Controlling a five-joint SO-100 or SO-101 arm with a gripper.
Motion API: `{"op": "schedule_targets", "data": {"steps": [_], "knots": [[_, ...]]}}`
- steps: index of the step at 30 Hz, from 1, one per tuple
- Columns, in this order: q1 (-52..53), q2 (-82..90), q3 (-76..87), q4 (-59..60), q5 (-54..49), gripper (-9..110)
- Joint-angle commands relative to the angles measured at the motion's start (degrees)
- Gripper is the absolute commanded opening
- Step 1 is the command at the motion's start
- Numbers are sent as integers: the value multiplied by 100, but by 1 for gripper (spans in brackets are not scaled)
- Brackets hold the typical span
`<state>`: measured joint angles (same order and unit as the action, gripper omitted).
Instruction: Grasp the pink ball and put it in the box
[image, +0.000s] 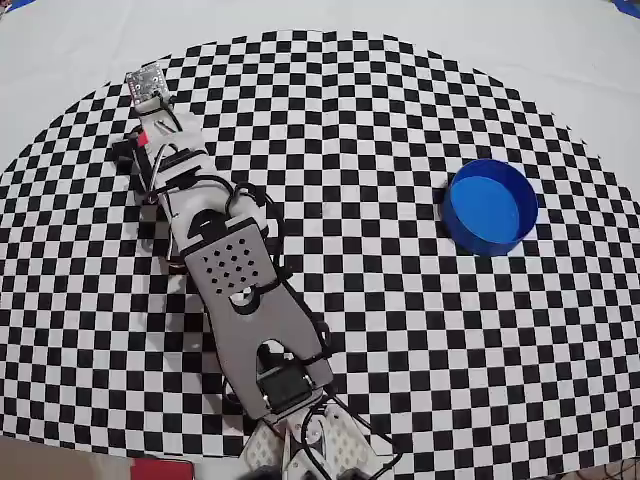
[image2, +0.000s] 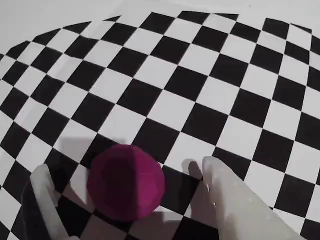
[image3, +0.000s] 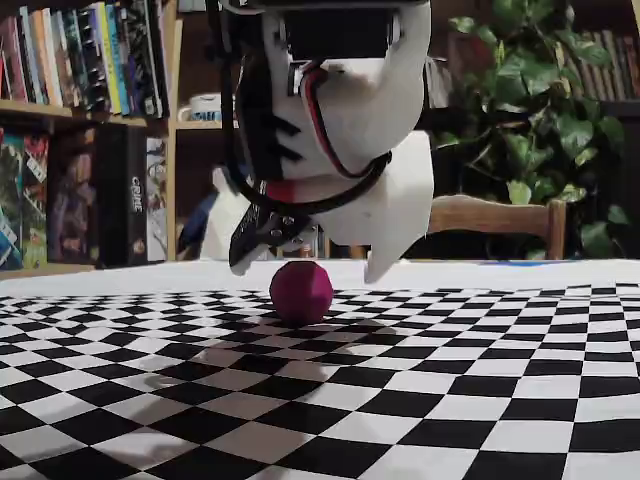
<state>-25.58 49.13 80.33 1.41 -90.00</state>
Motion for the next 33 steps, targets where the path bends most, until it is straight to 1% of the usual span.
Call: {"op": "schedule_targets", "data": {"steps": [1,33], "knots": [[9,35,-246,18,-26,36],[-70,-264,-571,26,-26,36]]}}
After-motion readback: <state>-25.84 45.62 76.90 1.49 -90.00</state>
